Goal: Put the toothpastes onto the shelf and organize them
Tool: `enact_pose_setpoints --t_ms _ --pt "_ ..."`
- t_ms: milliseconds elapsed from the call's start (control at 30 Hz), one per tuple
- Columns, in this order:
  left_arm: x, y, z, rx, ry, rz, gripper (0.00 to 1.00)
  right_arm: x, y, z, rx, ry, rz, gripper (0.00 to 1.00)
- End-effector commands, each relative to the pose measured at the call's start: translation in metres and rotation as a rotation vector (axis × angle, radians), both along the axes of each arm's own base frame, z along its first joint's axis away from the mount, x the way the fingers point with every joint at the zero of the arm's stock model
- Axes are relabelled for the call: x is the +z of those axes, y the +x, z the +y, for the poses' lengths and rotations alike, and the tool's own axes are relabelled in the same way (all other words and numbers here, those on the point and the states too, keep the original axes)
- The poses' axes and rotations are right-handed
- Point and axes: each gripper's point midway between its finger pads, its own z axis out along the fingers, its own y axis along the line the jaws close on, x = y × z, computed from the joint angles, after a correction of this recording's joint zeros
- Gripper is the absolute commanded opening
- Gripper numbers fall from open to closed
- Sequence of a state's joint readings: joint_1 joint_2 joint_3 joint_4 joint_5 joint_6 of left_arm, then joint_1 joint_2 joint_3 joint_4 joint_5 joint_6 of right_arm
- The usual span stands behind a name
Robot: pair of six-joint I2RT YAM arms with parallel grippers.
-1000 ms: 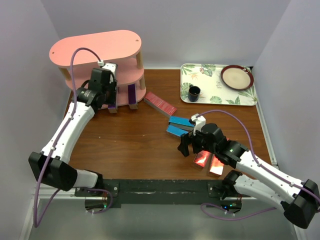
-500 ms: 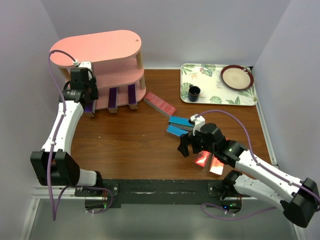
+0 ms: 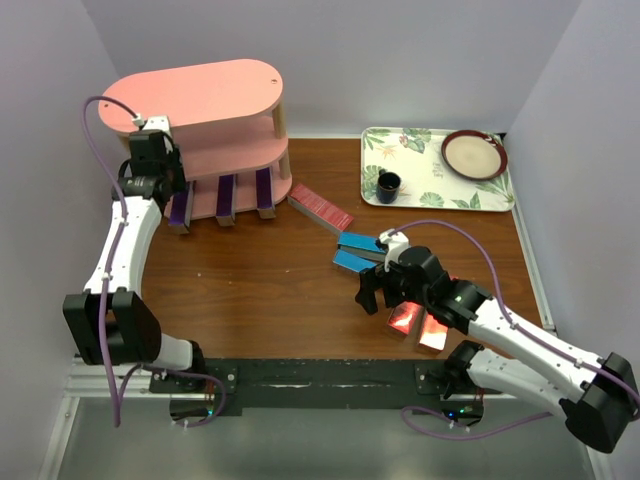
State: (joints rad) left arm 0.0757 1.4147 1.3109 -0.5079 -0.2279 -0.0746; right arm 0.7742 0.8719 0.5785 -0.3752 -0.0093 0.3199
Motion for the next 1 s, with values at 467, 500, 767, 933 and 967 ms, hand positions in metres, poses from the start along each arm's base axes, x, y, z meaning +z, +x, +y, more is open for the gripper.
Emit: enact_pose_setpoints --t_ms 467,500,767,933,967 --pt "0.039 0.024 0.005 -0.014 0.025 -0.137 0.55 0.011 0.006 0.005 0.0 0.009 -0.025 0.97" --pt "0.04 0.024 0.006 -0.013 0.027 -0.139 0.58 0.01 0.006 0.004 -0.001 0.006 -0.024 0.97" --pt "0.047 0.02 0.006 -0.012 0.027 -0.158 0.71 0.013 0.002 0.008 0.019 0.024 -0.015 0.97" --pt "0.046 0.009 0.003 -0.006 0.016 -0.178 0.73 0.012 0.002 0.007 0.016 0.027 -0.014 0.97" --pt "0.051 0.004 0.003 -0.003 0.018 -0.198 0.73 0.012 0.002 0.008 0.017 0.029 -0.012 0.97"
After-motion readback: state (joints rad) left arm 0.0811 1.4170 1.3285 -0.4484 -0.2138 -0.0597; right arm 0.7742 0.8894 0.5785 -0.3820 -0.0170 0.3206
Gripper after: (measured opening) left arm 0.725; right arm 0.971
